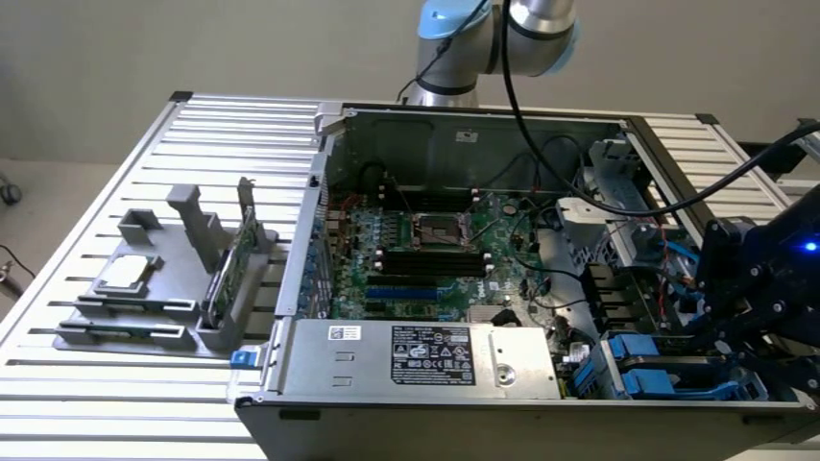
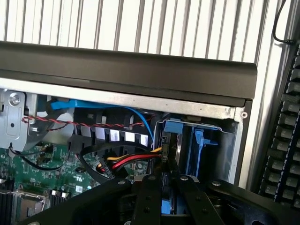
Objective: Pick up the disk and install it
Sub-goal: 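Insert the first disk wire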
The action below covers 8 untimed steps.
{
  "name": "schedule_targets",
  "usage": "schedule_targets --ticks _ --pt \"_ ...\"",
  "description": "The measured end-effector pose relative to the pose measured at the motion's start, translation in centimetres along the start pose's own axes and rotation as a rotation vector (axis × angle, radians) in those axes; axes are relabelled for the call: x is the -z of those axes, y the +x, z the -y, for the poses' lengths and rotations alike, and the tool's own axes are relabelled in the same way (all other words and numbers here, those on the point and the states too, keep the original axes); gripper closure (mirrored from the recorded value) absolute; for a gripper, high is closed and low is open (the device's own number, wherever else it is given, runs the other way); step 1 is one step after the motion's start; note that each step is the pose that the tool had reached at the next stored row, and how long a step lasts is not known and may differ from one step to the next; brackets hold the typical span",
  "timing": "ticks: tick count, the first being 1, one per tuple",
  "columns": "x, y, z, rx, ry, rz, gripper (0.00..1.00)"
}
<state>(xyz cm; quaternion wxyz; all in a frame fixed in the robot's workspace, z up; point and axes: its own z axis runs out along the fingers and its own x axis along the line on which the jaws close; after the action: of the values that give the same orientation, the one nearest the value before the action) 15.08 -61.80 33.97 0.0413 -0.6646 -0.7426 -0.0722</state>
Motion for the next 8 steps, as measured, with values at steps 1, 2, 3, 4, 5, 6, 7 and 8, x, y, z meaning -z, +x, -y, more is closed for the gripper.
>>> schedule_targets --ticks 1,2,3,4,5,6,7,8 --pt "-0.02 0.00 0.01 -0.001 -0.0009 0.0001 0.82" --pt "-0.03 0.00 0.01 -0.003 -0.0017 0.0003 0.82" --pt "-0.03 0.00 0.01 -0.007 -0.0025 0.0005 0.82" --pt "-0.05 0.00 0.02 -0.010 -0.0035 0.0006 0.82" --pt "-0.07 0.00 0.02 -0.014 -0.0045 0.0009 0.82" --pt "-0.07 0.00 0.03 -0.019 -0.0054 0.0011 0.82" --pt "-0.07 0.00 0.05 -0.023 -0.0064 0.0014 0.82" --pt "-0.07 0.01 0.07 -0.026 -0.0073 0.0017 0.82"
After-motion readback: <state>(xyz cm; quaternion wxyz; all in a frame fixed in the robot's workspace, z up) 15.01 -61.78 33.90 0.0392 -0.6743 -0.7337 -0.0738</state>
